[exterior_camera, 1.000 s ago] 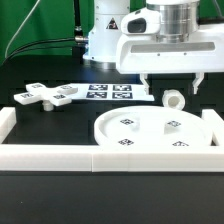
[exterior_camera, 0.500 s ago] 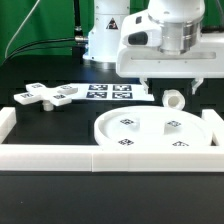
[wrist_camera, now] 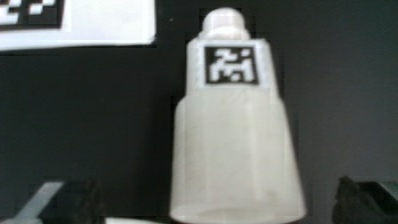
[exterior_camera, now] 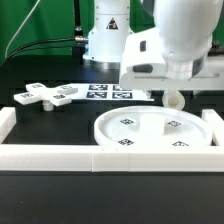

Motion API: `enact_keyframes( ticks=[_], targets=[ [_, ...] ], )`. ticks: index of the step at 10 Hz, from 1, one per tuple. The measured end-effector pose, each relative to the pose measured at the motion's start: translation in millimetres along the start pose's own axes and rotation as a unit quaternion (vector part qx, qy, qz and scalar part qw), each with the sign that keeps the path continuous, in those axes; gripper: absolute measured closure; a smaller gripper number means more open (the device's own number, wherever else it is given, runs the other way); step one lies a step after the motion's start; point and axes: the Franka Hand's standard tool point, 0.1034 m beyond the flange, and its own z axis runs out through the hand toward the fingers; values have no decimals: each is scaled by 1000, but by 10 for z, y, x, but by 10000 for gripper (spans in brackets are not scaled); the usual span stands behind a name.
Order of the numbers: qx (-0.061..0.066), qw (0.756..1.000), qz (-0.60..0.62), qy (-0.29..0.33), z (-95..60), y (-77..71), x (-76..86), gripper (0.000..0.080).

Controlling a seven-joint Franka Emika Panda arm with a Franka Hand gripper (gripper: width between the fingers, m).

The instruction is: Assemble round table

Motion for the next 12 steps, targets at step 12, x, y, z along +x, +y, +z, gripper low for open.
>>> enact_keyframes(
  ticks=[12],
  targets=[
    [-12, 995, -3, -104, 224, -58, 5, 249]
  ],
)
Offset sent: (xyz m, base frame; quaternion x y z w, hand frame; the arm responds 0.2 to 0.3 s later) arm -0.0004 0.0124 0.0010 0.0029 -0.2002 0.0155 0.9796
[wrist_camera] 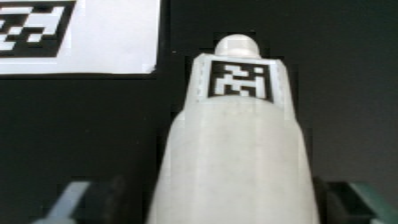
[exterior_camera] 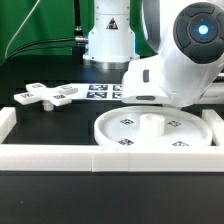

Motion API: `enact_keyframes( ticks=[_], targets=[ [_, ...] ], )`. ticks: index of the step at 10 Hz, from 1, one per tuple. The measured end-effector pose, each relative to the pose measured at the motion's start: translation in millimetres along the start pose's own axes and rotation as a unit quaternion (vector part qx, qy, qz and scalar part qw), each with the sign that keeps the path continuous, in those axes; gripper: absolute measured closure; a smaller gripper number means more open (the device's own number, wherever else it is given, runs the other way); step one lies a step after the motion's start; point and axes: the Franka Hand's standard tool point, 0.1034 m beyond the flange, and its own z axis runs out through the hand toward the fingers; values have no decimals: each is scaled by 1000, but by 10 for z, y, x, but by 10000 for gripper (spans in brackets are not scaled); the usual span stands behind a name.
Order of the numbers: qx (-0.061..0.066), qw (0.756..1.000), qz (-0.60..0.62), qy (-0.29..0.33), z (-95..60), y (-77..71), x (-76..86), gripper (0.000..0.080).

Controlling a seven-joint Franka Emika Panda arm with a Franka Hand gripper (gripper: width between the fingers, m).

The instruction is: Assemble round table

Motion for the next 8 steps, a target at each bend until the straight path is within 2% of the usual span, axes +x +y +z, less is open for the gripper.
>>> enact_keyframes(
  ticks=[1, 3, 4, 5, 8],
  targets=[
    [0, 1000, 0, 0, 0, 0, 0, 393],
    [-2, 1000, -5, 1, -10, -3, -3, 393],
    [-4, 1000, -12, 4, -65, -7, -29, 393],
    [-4, 1000, -17, 7, -154, -3, -91, 393],
    [-1, 999, -37, -4, -586, 130, -470, 392]
  ],
)
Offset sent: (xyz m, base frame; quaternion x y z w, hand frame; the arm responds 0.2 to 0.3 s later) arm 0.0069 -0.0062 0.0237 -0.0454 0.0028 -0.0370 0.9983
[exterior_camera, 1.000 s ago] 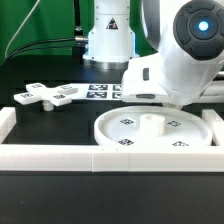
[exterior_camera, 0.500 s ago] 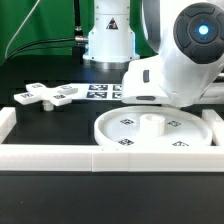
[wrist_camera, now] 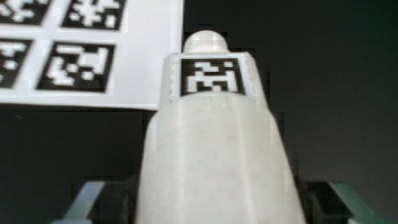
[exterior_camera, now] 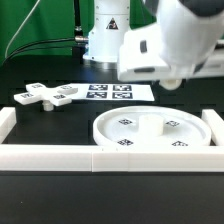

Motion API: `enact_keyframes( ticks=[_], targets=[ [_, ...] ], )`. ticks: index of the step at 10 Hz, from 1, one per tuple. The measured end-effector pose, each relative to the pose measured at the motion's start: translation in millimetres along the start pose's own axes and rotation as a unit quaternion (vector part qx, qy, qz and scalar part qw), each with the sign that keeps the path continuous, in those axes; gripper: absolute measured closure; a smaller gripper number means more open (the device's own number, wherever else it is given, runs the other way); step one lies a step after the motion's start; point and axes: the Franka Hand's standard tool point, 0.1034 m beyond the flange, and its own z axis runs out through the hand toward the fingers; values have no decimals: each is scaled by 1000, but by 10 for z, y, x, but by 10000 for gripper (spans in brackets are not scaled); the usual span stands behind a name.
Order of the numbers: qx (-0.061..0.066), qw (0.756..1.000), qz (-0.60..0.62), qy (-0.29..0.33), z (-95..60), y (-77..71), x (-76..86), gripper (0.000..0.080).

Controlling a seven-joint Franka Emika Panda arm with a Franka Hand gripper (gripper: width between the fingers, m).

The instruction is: Assemble round table

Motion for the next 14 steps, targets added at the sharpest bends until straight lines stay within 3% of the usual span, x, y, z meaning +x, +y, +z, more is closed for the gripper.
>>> enact_keyframes(
  ticks=[5, 6, 8, 9, 11, 13, 14],
  targets=[
    [2, 999, -3, 41, -90, -1, 112, 392],
    [1, 995, -36, 94, -246, 37, 175, 392],
    [-1, 987, -56, 151, -555, 118, 68, 390],
    [-5, 976, -61, 210, -726, 127, 118, 390],
    [-10, 963, -57, 265, -676, 142, 133, 390],
    [-17, 934, -55, 352, -776, 179, 189, 390],
    [-34, 922, -88, 375, -793, 243, 162, 390]
  ],
)
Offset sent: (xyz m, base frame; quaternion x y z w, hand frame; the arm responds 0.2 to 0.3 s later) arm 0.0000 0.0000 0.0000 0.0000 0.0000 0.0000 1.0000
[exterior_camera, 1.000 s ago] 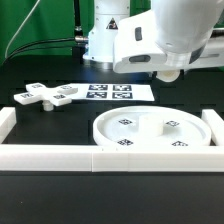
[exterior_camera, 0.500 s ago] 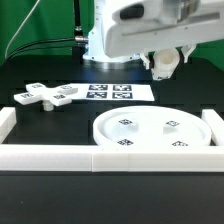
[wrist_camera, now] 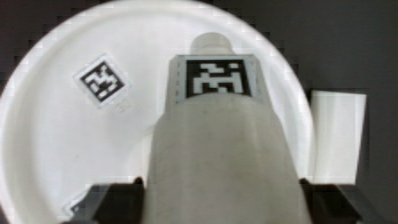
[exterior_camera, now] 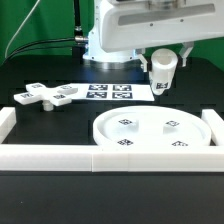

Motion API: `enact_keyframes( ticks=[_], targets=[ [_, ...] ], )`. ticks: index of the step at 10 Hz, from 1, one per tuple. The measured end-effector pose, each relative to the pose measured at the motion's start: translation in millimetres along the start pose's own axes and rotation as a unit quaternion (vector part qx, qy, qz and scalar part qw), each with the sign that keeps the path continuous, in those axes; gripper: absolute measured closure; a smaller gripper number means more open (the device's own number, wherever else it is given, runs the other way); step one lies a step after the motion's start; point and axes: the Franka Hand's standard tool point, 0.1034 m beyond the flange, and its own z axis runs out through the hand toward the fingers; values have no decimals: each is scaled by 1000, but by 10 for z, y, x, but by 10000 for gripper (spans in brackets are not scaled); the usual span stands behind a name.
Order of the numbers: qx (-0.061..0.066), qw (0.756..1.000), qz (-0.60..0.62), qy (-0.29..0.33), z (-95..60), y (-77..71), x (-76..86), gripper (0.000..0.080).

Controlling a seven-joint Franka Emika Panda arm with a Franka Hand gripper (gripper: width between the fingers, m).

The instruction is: Assemble round table

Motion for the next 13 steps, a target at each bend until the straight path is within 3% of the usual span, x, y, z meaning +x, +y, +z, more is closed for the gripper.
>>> enact_keyframes(
  ticks=[1, 3, 5, 8, 13],
  targets=[
    [-10, 999, -13, 42, -81, 82, 99, 390],
    [-26, 993, -33, 114, -290, 104, 286, 390],
    [-38, 985, -31, 163, -225, 165, 260, 390],
    [-77, 957, -41, 275, -202, 271, 280, 390],
    [-75, 959, -48, 269, 22, 180, 236, 390]
  ],
)
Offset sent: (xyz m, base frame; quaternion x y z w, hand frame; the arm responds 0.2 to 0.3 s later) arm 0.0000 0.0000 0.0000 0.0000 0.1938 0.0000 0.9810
